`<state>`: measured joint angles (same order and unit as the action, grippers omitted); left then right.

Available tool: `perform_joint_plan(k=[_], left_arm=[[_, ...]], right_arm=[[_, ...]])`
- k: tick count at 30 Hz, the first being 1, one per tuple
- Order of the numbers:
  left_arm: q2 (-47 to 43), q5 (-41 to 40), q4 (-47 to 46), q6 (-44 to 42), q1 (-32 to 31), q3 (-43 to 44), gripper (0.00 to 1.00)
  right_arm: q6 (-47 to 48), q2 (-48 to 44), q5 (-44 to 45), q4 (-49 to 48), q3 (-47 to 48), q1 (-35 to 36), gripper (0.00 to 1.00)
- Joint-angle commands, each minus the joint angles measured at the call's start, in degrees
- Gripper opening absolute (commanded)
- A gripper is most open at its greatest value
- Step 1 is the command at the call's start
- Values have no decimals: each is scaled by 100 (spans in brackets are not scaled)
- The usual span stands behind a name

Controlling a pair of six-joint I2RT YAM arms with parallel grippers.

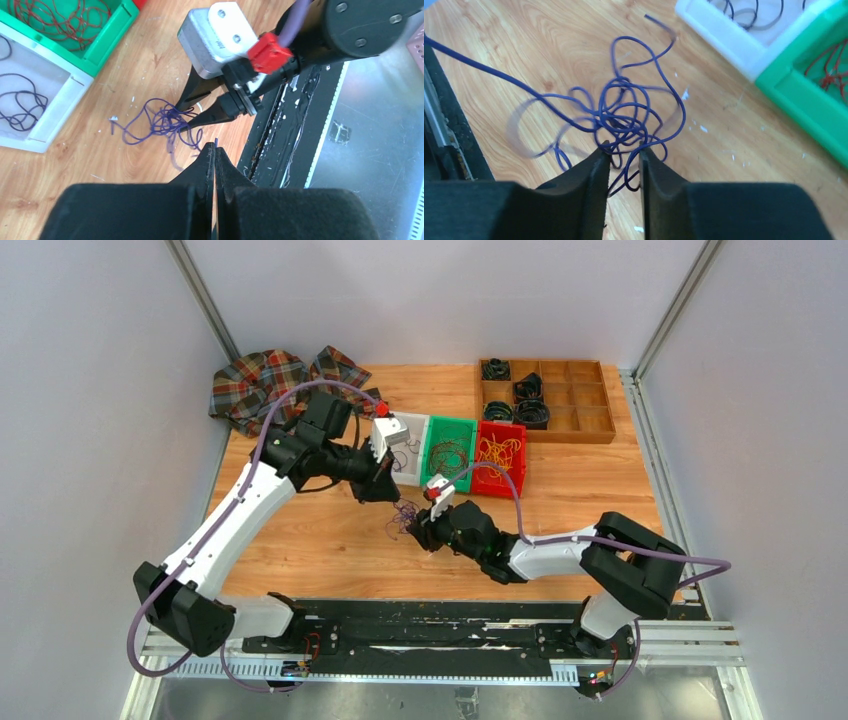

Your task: Untangle the cables

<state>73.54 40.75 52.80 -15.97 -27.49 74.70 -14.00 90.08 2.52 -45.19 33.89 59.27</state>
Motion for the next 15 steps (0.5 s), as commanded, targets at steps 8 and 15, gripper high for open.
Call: perform_joint_plan(k=[8,15], left_arm=[[-390,-133,553,-224,-29,902,1],[-621,-1050,836,-872,24,1311,1]], right_arm=[[-423,-362,731,-245,-1139,50,2],[-729,-1031,1079,136,-1796,12,1]])
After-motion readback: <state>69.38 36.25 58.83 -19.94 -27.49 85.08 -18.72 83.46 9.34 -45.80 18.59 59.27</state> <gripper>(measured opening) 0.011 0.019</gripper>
